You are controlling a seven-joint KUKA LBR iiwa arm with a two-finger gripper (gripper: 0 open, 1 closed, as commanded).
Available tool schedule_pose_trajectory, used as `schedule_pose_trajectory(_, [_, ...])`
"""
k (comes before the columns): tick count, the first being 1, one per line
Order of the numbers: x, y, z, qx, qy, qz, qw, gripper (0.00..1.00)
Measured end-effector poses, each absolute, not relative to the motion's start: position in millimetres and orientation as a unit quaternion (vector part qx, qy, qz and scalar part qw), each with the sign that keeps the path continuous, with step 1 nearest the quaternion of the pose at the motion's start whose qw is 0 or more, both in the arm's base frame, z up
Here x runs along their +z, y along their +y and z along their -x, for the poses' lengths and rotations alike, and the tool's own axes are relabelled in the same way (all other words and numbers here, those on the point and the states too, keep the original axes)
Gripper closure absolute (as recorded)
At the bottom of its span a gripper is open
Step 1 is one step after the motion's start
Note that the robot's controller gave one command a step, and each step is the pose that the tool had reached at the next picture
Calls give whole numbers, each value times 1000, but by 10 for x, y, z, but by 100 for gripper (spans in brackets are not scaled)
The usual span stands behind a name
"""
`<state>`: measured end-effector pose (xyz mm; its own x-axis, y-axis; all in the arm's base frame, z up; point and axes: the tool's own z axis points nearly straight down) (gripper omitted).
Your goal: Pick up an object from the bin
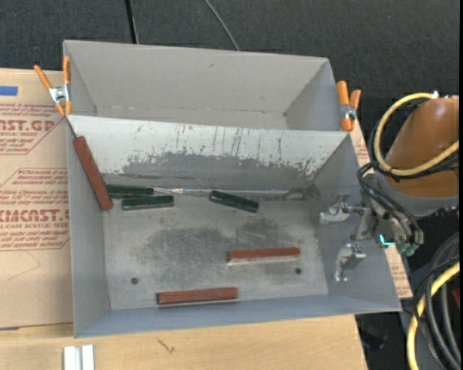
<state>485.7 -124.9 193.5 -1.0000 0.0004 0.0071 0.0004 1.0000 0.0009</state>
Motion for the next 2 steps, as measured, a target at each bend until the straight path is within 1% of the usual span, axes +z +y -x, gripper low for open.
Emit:
schedule_pose_trajectory(1, [1974, -1244, -4876, 0, -1000, 0, 0, 0])
schedule_pose_trajectory(2, [1546, -1139, -5027, 1, -999, -34, -3, 0])
